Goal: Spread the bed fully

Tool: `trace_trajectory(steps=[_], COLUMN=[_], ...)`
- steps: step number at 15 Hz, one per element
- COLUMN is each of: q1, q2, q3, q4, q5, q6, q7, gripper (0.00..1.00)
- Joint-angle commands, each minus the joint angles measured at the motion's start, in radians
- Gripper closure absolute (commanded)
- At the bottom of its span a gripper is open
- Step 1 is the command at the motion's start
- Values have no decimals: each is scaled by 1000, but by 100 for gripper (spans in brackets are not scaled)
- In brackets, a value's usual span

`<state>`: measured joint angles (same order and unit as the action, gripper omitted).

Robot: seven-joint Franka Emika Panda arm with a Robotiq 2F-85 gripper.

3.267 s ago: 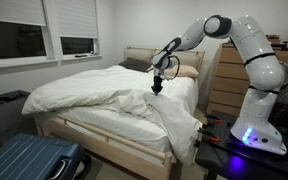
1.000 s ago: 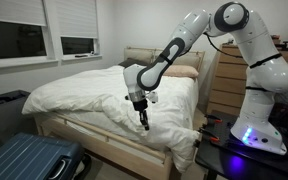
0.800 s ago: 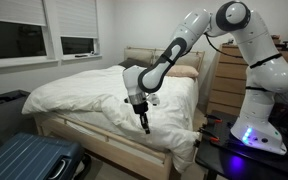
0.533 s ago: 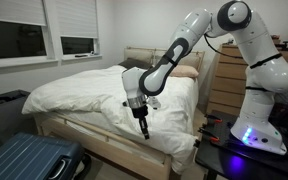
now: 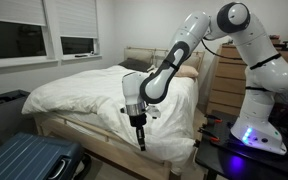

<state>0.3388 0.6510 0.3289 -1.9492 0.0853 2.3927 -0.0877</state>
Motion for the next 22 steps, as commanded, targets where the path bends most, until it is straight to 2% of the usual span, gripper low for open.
trace_trajectory(steps=[1, 8, 12, 17, 22], q1=[5, 29, 41, 66, 85], q2=[10, 30, 20, 12, 17], q3=[44, 29, 38, 49, 55], q4=[8, 11, -12, -71, -59], q5=[83, 82, 67, -1, -31], q6=[72, 153, 174, 63, -40], q7=[43, 110, 107, 58, 56], gripper=[100, 100, 100, 100, 100])
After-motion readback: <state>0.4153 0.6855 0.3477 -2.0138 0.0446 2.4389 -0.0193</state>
